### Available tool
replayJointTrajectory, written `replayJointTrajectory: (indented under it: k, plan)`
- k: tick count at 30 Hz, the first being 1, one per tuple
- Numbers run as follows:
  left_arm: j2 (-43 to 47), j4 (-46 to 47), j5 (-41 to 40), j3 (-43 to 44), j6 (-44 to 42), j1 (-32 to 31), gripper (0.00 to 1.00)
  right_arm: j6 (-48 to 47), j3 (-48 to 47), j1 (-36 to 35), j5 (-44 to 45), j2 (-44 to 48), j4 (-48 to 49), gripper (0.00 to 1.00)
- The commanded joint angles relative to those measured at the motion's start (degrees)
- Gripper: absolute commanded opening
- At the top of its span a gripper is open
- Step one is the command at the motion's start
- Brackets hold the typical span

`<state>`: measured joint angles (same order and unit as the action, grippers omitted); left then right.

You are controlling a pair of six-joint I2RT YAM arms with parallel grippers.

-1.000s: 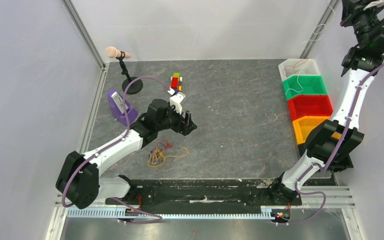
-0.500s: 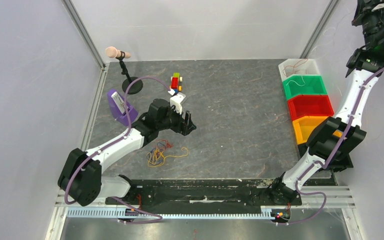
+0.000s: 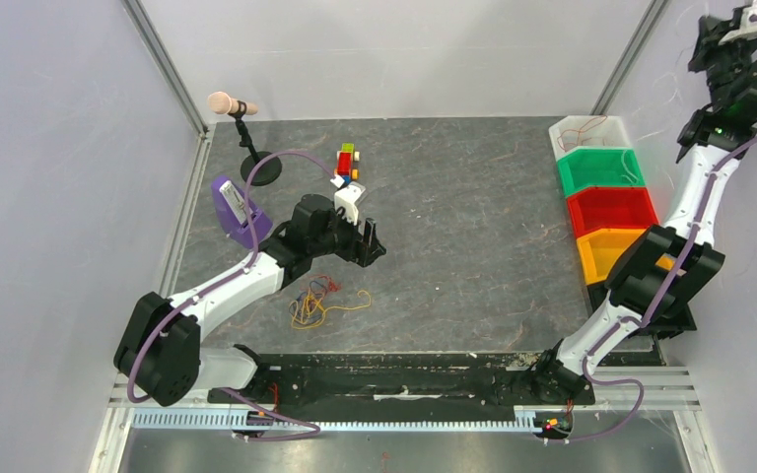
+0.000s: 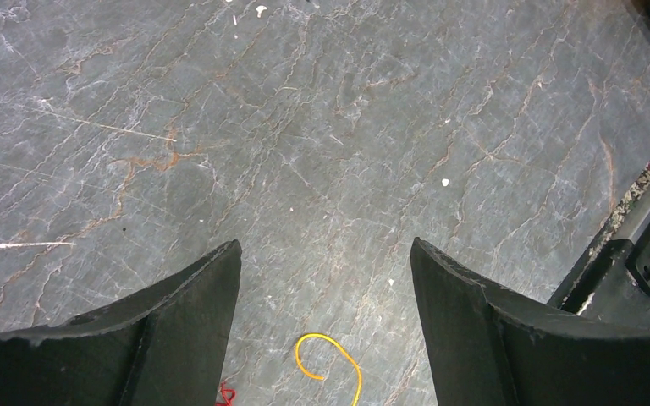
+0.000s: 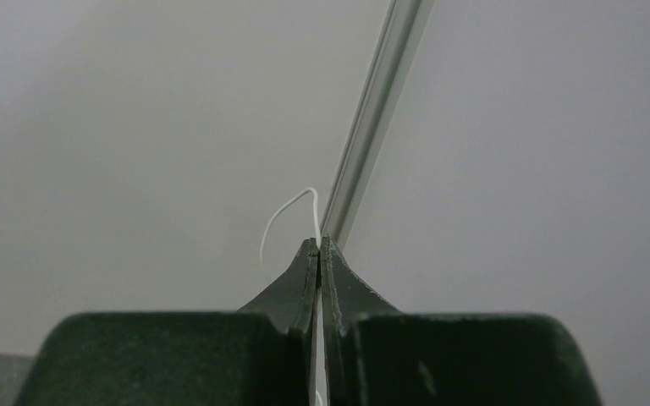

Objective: Untangle the cables

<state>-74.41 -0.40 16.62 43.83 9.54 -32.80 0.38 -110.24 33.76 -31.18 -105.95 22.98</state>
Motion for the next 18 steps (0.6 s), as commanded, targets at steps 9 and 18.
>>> replayJointTrajectory:
  k: [9, 18]
  plan:
    - [0.6, 0.7, 0.1, 1.0, 2.2, 0.4, 0.80, -5.7, 14.5, -0.4, -3.6, 1.2, -4.6, 0.00]
    - [1.6, -0.7, -0.2, -0.4, 2.2, 0.8, 0.80, -17.2, 19.5, -0.4, -0.7, -1.4, -9.2, 0.00]
